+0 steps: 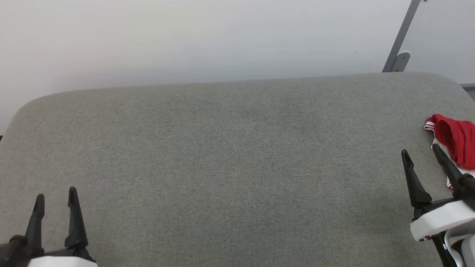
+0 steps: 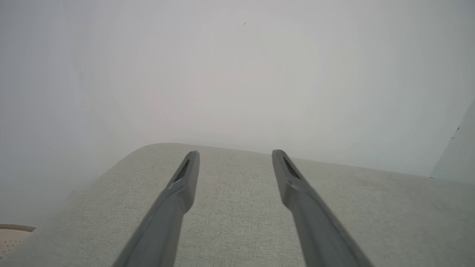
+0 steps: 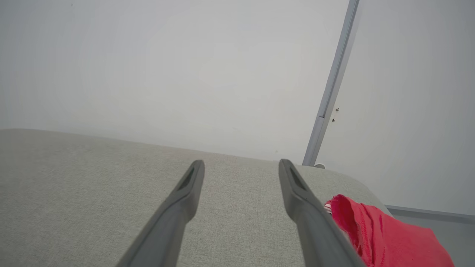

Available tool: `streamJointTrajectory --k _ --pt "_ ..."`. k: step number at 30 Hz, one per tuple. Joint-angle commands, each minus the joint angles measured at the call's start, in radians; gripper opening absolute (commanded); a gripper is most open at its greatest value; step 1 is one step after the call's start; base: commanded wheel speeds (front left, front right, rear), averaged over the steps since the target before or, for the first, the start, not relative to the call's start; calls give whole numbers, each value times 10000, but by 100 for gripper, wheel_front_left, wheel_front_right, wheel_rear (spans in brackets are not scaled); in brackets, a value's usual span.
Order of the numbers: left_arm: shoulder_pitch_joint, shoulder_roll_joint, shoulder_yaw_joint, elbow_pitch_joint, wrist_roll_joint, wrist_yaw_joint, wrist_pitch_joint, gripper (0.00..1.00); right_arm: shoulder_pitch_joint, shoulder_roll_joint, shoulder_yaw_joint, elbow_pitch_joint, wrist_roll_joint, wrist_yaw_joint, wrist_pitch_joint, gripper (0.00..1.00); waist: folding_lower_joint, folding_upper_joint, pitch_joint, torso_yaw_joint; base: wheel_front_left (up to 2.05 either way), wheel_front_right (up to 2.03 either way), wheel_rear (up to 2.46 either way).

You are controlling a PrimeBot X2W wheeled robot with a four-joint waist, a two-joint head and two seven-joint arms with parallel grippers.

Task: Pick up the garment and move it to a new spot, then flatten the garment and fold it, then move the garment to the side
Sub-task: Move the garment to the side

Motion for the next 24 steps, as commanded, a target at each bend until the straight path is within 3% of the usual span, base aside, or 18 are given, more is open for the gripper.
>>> streamJointTrajectory --k 1,12,24 --pt "128 -36 66 -42 33 -14 -48 100 118 58 -33 -59 -54 -2 -38 100 0 -1 -28 5 0 0 0" --pt "802 13 24 -4 -42 -167 -48 100 1128 565 -594 -666 -157 -2 -39 100 0 -1 -227 143 0 0 0" --pt "1204 623 -947 279 -228 -170 -48 100 1844 942 -881 -944 -302 -2 -39 100 0 -1 -350 310 0 0 0"
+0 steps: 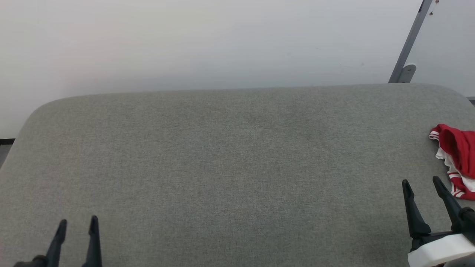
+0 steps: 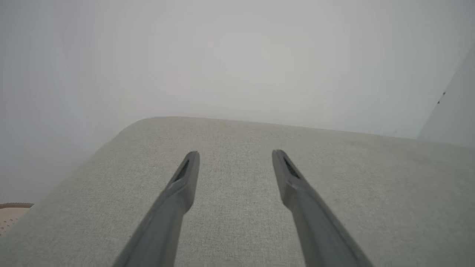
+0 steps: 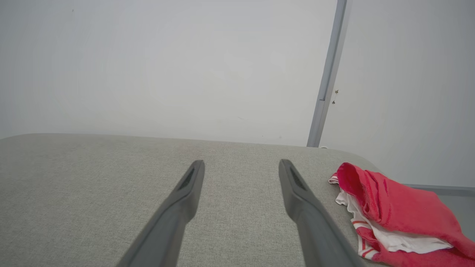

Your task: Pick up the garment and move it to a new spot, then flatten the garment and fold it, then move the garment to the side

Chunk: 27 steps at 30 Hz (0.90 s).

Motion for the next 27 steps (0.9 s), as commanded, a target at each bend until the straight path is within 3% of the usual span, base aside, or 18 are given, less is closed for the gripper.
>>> streamJointTrajectory --k 1,27 --pt "102 84 -146 92 2 -25 -48 100 154 57 -20 -43 -66 -2 -39 100 0 0 -11 -1 0 0 0" --pt "73 252 -585 192 -409 -27 -48 100 198 61 44 129 -6 -2 -39 100 0 0 -36 13 0 0 0"
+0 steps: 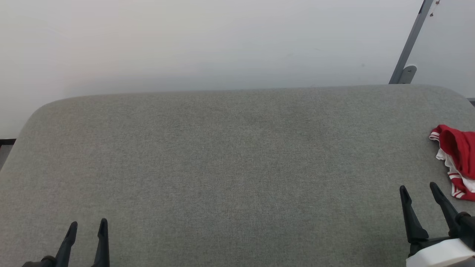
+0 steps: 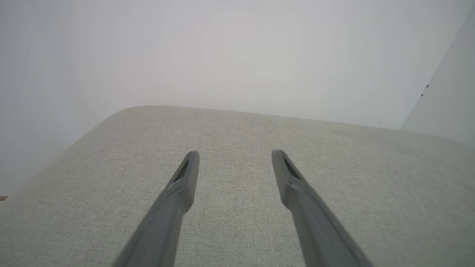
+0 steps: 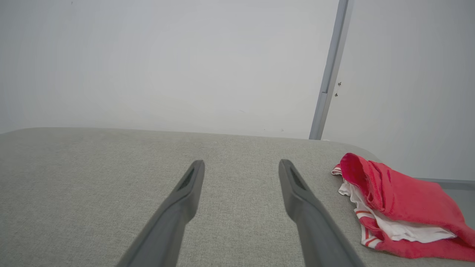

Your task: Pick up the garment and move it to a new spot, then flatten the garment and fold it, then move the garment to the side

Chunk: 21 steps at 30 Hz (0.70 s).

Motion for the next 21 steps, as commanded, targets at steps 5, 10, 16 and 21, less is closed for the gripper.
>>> streamJointTrajectory --k 5,10,16,21 --pt "37 -161 -70 206 -38 0 29 0 58 146 38 213 36 0 22 0 0 -1 7 6 0 0 0" --pt "-114 -319 -72 376 -697 -2 214 0 -2 318 -4 369 732 2 243 0 0 -1 19 9 0 0 0" --pt "-387 -428 -26 470 -1711 -4 504 0 -141 474 -69 365 1814 2 540 0 0 -1 39 13 0 0 0" --pt "-593 -511 11 543 -2501 -6 729 0 -244 597 -116 363 2657 1 767 0 0 -1 56 16 0 0 0"
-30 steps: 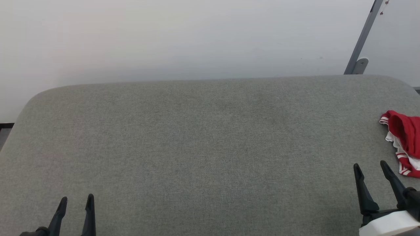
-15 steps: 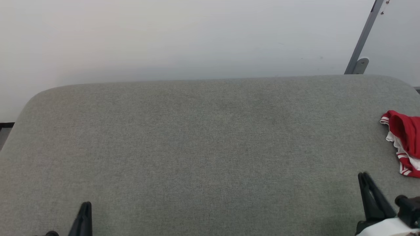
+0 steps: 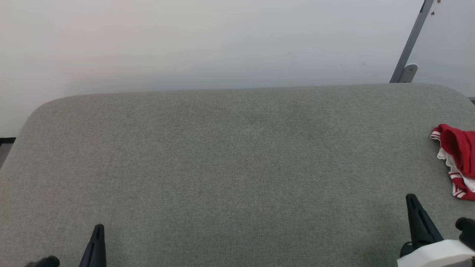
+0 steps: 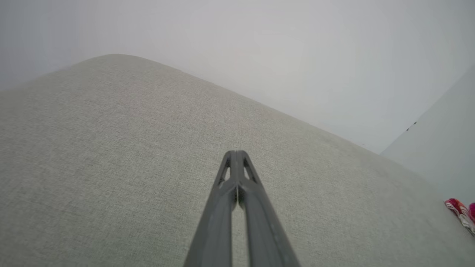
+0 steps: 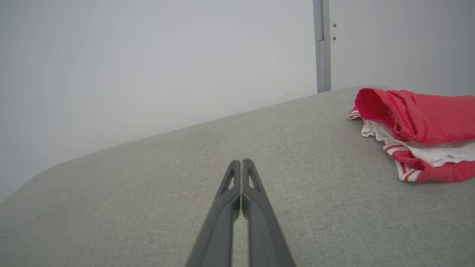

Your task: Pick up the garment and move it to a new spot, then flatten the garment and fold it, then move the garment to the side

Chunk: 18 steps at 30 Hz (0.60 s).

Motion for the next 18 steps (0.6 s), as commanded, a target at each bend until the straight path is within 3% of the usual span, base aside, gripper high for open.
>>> streamJointTrajectory --k 1,18 --pt "-318 73 84 -84 -435 -7 92 0 -281 -5 -97 -121 420 1 109 0 0 -1 5 1 0 0 0" --pt "-897 -183 192 109 -2638 -14 730 0 -602 338 -229 -105 2784 1 754 0 0 -1 59 12 0 0 0"
